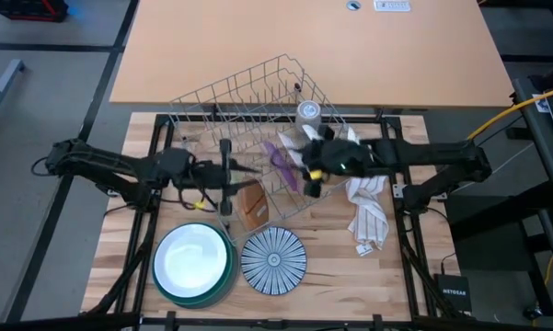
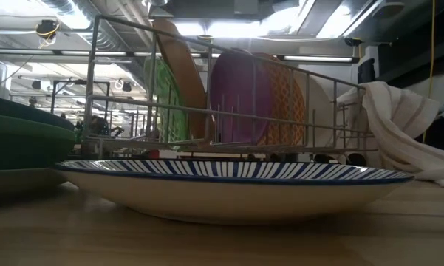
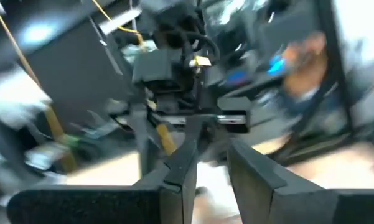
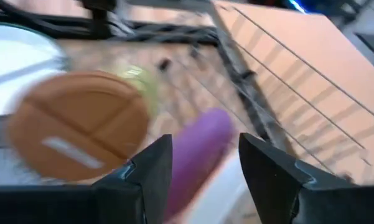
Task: Sort dishes
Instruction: Put the blue patterned plate into the rack
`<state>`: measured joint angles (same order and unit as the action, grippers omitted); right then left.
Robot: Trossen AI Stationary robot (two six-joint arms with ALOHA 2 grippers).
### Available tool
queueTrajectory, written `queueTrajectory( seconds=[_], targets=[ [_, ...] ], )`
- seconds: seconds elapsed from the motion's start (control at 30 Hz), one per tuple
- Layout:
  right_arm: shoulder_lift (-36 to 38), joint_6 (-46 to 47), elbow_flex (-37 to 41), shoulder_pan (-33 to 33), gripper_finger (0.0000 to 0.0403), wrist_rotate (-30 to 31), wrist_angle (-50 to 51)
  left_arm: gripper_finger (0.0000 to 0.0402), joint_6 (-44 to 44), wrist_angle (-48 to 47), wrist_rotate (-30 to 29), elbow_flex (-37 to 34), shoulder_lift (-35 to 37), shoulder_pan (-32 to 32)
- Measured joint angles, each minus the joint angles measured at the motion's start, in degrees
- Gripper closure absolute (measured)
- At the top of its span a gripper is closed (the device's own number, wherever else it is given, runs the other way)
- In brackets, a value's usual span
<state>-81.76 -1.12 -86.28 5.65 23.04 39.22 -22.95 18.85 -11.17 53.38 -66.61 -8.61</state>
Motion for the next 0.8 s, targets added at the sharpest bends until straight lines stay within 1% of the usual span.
queueTrajectory(
  seconds=[0.07,0.1,0.2,0.3,0.47,0.57,0.63,0.73,0.8],
  targets=[
    [0.28,2.17,0.00,3.91,0.0212,-0.10,0.00,0.0321,7.76,-1.13,1.09,0.03,-0.25,-2.86],
    [0.27,2.99,0.00,5.96,0.0212,-0.16,0.13,0.0321,10.04,-1.90,2.01,0.04,-0.75,-4.36],
    [0.05,5.71,0.00,12.23,0.0212,-0.19,1.00,0.0321,12.19,-7.45,3.51,0.05,-2.45,-9.60],
    [-0.79,8.68,-0.01,18.23,0.0212,0.12,1.97,0.0321,14.67,-9.87,3.56,0.05,-5.72,-15.36],
    [-3.68,14.90,0.00,26.16,0.0212,1.25,2.61,0.0321,17.00,-7.87,3.16,0.05,-14.47,-23.55],
    [-7.45,18.96,-0.02,29.77,0.0212,2.66,2.98,0.0321,17.49,-4.68,1.54,0.09,-20.60,-27.21],
    [-10.32,21.37,-0.02,31.61,0.0212,2.95,2.94,0.0321,16.75,-4.38,-0.07,1.29,-24.54,-28.93],
    [-15.29,24.77,-0.02,33.77,0.0212,3.00,2.91,0.0321,16.01,-7.59,-2.73,5.30,-30.08,-30.86],
    [-18.80,25.17,-0.01,35.16,0.0212,3.03,2.87,0.0321,15.20,-12.05,-3.73,8.57,-33.02,-31.86]
  ],
)
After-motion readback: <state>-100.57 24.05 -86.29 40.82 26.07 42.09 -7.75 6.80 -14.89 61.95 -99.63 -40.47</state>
